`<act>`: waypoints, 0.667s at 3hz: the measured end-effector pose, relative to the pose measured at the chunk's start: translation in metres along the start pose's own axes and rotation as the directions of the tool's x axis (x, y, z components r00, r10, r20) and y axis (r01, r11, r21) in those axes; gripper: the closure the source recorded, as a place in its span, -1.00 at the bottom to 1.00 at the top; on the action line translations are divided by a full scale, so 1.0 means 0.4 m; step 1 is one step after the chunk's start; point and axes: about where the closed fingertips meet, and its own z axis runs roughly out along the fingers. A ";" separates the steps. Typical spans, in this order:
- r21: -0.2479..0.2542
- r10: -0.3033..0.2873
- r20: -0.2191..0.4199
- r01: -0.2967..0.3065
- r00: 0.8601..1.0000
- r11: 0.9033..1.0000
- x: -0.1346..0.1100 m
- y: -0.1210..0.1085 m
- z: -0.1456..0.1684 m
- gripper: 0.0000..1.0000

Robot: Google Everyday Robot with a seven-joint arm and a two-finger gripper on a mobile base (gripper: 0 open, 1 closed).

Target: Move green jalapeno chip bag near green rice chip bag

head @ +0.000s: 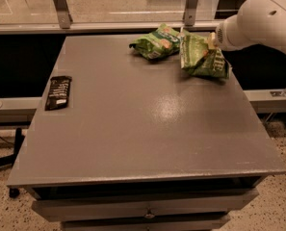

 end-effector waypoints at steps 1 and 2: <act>0.004 0.000 -0.002 0.000 1.000 1.000 0.004 -0.005 -0.008 -0.78; -0.012 0.005 0.009 -0.005 1.000 1.000 0.000 -0.003 -0.008 -1.00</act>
Offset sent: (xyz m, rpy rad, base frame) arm -0.0014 -0.0036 0.0030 0.0332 -0.0169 0.0171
